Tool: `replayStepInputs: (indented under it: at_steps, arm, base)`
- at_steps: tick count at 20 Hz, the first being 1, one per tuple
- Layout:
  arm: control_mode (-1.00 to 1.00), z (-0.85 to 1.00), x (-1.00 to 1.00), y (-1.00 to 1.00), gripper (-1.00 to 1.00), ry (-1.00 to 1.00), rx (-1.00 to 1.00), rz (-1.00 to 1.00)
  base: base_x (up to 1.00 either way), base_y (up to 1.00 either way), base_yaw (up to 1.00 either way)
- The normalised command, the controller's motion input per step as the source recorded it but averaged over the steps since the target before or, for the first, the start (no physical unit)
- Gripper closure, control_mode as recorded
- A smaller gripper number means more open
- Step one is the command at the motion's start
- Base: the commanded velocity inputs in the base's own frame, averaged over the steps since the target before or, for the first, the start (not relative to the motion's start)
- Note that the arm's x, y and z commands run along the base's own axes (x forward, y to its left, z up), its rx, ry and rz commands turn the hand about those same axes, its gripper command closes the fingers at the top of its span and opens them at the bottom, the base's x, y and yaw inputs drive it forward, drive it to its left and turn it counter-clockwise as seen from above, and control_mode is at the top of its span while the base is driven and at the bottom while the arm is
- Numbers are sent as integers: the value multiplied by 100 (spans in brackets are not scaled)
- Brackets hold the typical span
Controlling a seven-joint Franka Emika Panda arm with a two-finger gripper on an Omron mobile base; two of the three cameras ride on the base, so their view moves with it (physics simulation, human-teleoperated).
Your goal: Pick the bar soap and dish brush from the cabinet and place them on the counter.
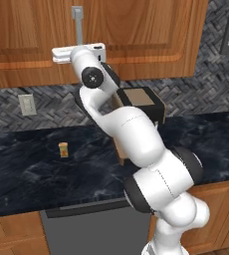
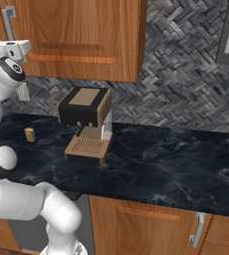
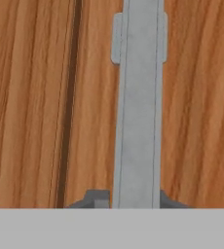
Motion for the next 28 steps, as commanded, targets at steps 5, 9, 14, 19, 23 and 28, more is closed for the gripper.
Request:
replayStepInputs:
  at_steps: [5,9,14,19,23,28]
  arm:
    - [-100,18,2,-11,100,24,2,2]
    - [-100,25,0,-19,100,25,10,4]
    - [-100,26,-1,-29,100,18,7,8]
    - [-100,25,-33,-40,100,9,4,9]
    - [-100,20,-65,-53,100,0,1,7]
    - [-100,17,-72,-50,100,0,1,4]
  base:
    - [0,0,0]
    - [0,0,0]
    - [0,0,0]
    - [0,0,0]
    - [0,0,0]
    - [0,0,0]
